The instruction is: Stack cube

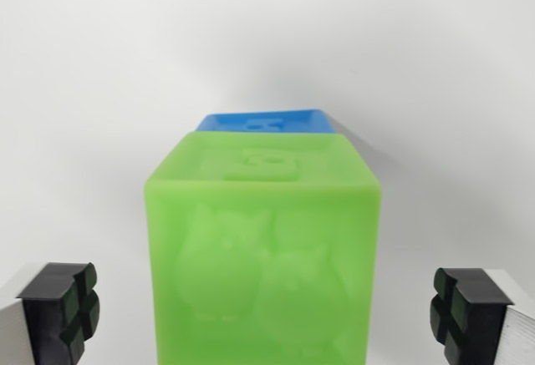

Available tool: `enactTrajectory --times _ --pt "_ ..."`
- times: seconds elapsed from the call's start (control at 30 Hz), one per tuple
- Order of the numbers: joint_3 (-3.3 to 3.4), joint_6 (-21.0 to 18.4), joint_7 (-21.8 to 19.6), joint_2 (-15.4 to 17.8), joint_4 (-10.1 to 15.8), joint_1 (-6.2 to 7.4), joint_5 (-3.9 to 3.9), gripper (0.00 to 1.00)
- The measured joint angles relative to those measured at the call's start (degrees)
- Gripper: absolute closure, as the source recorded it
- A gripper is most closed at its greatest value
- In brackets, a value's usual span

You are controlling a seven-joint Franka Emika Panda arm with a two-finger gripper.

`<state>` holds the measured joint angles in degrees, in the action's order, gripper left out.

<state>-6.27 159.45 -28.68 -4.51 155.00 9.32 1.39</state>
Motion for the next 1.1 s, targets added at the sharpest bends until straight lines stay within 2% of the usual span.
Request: enactTrajectory --times 0.37,0.57,1.1 --pt "-0.10 -6.39 1.34 6.76 0.21 0.25 -1.87 0.00" --pt "-0.10 -10.90 1.89 11.07 0.00 0.40 -2.58 0.00" --pt "-0.05 -22.74 2.66 20.36 -2.66 0.48 -3.56 0.00"
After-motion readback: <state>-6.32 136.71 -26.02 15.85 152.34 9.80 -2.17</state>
